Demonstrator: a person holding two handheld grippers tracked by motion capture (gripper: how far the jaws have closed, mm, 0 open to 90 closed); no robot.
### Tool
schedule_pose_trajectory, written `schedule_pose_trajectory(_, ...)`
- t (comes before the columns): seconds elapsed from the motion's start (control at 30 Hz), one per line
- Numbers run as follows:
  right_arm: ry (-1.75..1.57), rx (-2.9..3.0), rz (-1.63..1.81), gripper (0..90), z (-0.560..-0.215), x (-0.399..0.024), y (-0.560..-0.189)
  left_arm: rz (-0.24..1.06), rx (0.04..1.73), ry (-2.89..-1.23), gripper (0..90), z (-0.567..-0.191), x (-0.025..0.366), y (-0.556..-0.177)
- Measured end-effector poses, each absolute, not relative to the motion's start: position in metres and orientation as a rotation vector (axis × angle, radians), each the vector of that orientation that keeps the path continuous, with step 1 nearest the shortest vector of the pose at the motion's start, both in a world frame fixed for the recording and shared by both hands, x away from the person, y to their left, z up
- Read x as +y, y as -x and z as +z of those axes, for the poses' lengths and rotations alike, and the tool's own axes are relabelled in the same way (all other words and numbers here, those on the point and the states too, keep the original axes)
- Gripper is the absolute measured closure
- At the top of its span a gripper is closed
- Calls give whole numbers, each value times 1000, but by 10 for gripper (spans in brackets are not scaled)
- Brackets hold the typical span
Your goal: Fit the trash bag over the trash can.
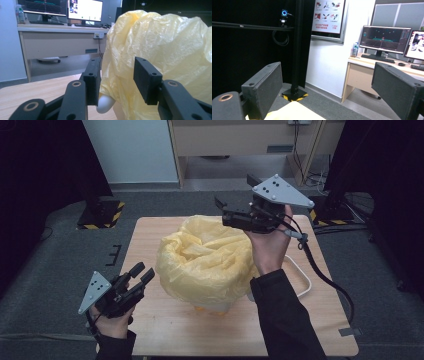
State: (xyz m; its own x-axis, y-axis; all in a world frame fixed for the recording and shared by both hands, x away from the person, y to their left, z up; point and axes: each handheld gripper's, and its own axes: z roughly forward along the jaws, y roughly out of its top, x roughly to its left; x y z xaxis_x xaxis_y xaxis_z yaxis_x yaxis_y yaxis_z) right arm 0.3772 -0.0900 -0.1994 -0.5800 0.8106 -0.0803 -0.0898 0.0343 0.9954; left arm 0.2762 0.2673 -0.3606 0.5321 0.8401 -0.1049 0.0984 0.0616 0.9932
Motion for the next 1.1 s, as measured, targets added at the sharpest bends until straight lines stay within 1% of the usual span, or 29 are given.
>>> schedule_pose_trajectory(0.1,-786,1572,1665,114,-203,-103,-378,697,900,-1406,559,-361,270,-277)
schedule_pose_trajectory(0.23,-825,1557,1653,124,-212,-121,-381,755,941,-1412,529,-364,274,-280)
schedule_pose_trajectory(0.53,-919,1534,1616,132,-242,-169,-385,778,1024,-1434,500,-381,280,-290)
schedule_pose_trajectory(0.57,-919,1534,1616,132,-242,-169,-385,778,1024,-1434,498,-381,280,-290)
schedule_pose_trajectory(0.8,-1005,1523,1589,134,-275,-203,-385,777,1030,-1448,485,-384,278,-292)
schedule_pose_trajectory(1.1,-1091,1541,1556,135,-314,-225,-387,777,1031,-1457,477,-385,277,-293)
